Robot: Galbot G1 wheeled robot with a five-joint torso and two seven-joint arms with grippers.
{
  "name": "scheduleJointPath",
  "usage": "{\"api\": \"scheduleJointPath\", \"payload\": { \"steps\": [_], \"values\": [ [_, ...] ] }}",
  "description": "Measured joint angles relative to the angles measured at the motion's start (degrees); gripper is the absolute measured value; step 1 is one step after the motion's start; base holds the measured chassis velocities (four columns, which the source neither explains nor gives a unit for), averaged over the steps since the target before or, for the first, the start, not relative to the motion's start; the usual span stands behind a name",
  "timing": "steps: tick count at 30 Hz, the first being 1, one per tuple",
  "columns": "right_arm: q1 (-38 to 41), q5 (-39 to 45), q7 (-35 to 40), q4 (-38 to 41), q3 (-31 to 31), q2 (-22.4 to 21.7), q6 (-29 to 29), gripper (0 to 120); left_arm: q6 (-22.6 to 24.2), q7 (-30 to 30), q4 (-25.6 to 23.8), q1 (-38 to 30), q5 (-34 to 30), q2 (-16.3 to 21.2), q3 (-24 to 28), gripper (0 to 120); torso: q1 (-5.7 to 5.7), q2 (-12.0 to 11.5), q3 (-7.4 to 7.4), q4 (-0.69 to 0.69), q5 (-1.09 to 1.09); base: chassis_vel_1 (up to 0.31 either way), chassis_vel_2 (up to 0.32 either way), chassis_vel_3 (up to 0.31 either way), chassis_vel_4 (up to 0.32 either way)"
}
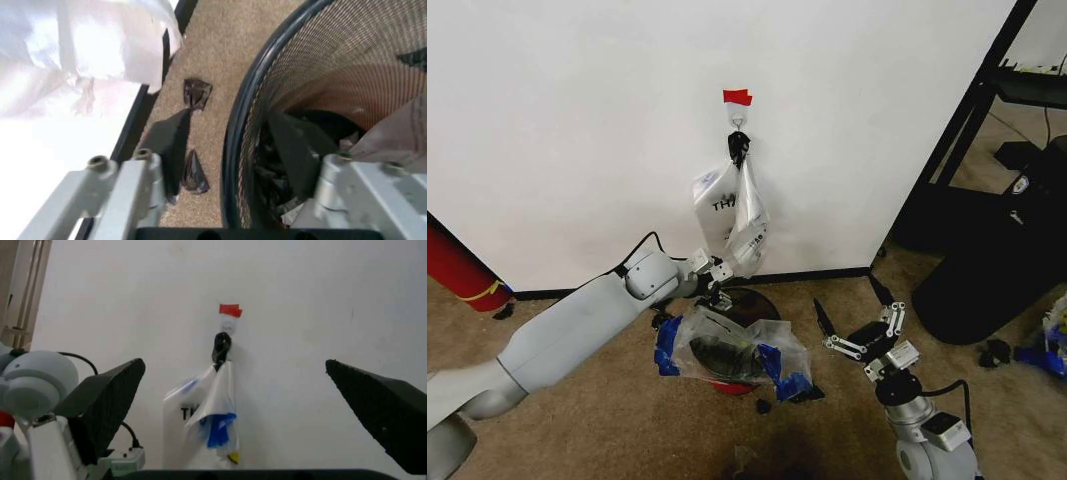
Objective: Pick up the garbage bag from the wall and place it over the trash bin.
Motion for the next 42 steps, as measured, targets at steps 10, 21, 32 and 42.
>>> {"api": "scheduleJointPath", "payload": {
  "steps": [10,21,32,42],
  "values": [
    [0.1,-0.22,-0.23,-0.43,-0.13,0.48,0.25,100,-0.37,0.72,0.99,0.19,1.52,-0.73,0.51,10,0.0,0.01,-0.01,0.01,0.01,0.0,0.0,0.0,0.0],
    [0.02,-0.62,-0.31,-0.78,-0.2,0.72,0.63,100,1.37,-0.42,-0.58,2.36,0.2,0.21,-0.82,5,-0.01,0.02,-0.01,-0.01,-0.01,0.0,0.0,0.0,0.0],
    [1.09,-1.32,-0.59,-1.75,-0.98,1.07,0.68,100,6.39,-9.33,-6.28,9.91,-14.89,3.75,-8.85,3,0.0,0.01,0.01,0.0,-0.02,0.0,0.0,0.0,0.0],
    [1.75,-2.18,-1.21,-2.17,-1.7,1.55,0.55,100,6.43,-23.42,-11.82,17.38,-27.1,7.21,-19.56,3,0.0,0.0,0.01,0.0,-0.01,0.0,0.0,0.0,0.0]
  ]
}}
